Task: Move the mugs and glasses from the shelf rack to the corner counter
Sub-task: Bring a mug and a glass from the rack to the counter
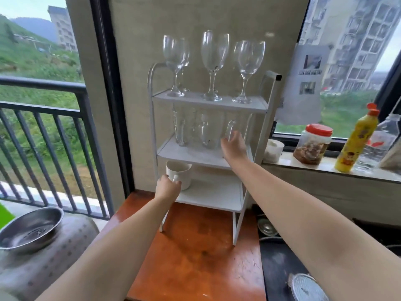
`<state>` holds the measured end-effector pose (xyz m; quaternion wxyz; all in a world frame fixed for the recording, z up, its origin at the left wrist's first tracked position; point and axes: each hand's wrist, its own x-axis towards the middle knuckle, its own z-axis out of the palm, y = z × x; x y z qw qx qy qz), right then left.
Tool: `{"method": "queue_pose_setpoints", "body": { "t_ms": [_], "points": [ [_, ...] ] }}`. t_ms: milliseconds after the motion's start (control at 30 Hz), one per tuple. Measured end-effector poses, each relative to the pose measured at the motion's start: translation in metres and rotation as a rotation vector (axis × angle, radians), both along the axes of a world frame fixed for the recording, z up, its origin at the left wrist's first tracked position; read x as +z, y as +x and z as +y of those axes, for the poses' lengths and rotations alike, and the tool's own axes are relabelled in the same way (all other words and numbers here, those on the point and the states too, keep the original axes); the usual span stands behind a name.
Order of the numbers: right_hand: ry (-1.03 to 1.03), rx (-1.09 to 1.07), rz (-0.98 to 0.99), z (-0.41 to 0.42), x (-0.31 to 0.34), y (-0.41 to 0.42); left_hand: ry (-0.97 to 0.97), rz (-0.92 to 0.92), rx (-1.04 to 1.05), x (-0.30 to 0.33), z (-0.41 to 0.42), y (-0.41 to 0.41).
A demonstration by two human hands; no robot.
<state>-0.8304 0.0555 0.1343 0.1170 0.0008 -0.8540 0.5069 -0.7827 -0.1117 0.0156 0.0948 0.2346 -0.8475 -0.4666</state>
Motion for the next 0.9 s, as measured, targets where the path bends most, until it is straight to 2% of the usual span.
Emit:
{"method": "queue_pose_setpoints", "body": {
  "t_ms": [100,200,433,600,900],
  "points": [
    [-0.228,0.040,-0.076,-0.003,0.003,-0.005,0.156,-0.017,-0.048,-0.005,0.000,-0.016],
    [-0.342,0.050,-0.111,-0.001,0.006,-0.009,0.359,-0.015,-0.041,-0.010,-0.004,-0.028],
    [-0.383,0.035,-0.148,0.003,0.012,-0.009,0.615,-0.048,-0.058,-0.022,-0.002,-0.039],
    [-0.331,0.012,-0.083,0.006,0.011,-0.003,0.651,-0.005,-0.016,-0.020,-0.001,-0.035],
    [-0.201,0.074,0.001,0.011,0.009,0.033,0.657,0.061,-0.079,-0.011,0.006,0.013]
  ]
}}
